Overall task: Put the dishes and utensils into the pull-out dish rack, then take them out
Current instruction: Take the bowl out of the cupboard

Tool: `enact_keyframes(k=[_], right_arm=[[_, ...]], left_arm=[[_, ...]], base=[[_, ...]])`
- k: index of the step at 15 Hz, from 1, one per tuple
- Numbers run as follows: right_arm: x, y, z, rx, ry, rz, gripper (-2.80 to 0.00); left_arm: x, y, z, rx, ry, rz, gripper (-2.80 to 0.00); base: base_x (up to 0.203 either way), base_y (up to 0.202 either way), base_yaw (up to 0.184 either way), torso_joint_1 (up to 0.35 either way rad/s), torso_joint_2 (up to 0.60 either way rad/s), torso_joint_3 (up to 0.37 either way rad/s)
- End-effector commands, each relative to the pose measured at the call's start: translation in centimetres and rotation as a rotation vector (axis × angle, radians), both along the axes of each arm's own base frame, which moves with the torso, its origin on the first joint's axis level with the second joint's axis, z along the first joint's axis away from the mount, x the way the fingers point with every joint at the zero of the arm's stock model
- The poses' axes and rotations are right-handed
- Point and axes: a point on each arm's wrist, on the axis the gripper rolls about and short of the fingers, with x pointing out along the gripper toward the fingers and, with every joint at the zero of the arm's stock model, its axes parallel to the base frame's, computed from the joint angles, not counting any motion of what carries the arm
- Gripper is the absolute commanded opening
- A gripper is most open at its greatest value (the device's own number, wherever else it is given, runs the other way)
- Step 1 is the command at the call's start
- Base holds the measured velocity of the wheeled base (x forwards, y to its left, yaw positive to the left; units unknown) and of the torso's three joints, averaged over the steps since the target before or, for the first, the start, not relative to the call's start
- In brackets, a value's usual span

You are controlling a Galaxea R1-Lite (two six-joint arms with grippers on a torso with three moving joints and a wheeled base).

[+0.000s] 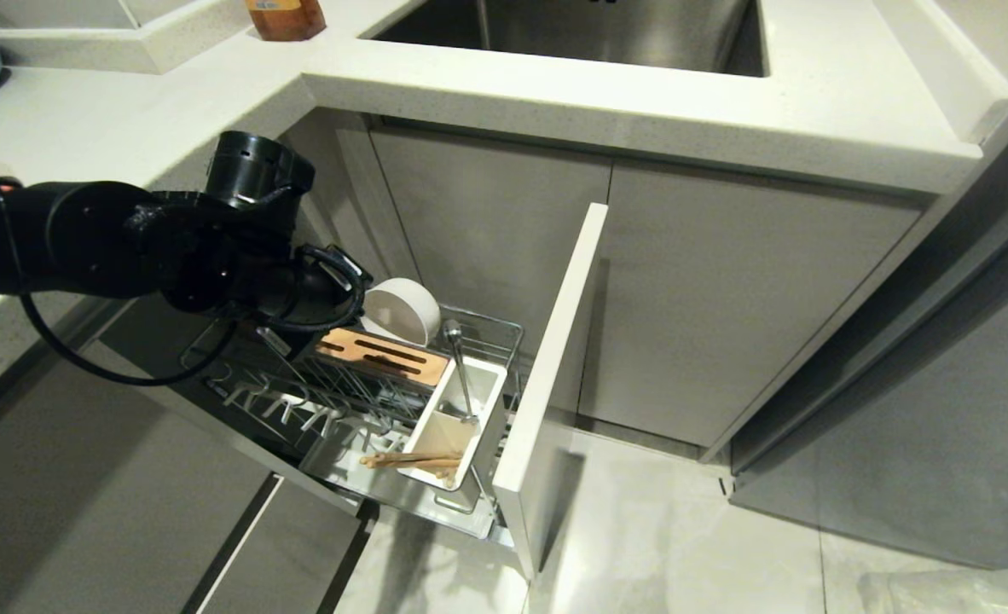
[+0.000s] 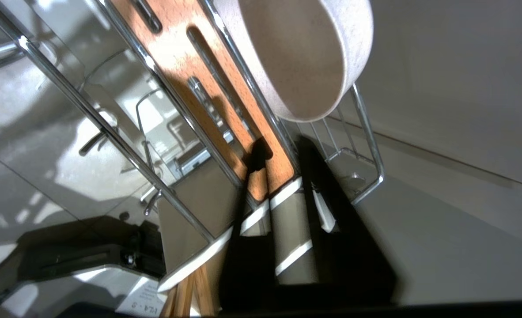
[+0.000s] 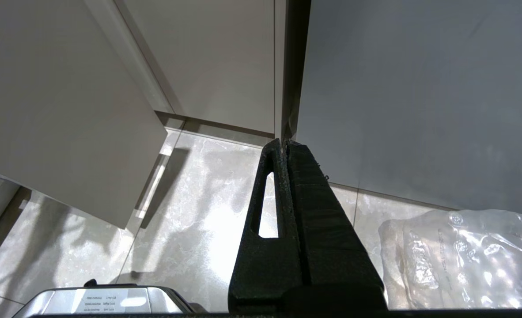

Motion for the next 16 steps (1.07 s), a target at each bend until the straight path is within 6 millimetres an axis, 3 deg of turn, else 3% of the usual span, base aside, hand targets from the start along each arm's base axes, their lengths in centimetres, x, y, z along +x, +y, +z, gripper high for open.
enact_keyframes(k=[1,6,16], right_arm=[[0.0,0.0,-0.1,0.0,0.003,0.001,-2.8],[0.0,0.0,-0.1,0.0,0.002,0.0,-2.8],[0.0,0.0,-0.1,0.0,0.003,0.001,-2.8]], left_arm=[[0.4,-0.2,-0.5,0.0,0.014,0.004,0.0],[1.7,-0.5,-0.6,-0.005,0.006,0.003,0.0],[6.5,-1.9,-2.9,-0.013,-0.06,-0.03,0.0]], base=[[0.0,0.0,0.0,0.0,0.0,0.0],[0.0,0.0,0.0,0.0,0.0,0.0],[0.0,0.0,0.0,0.0,0.0,0.0]])
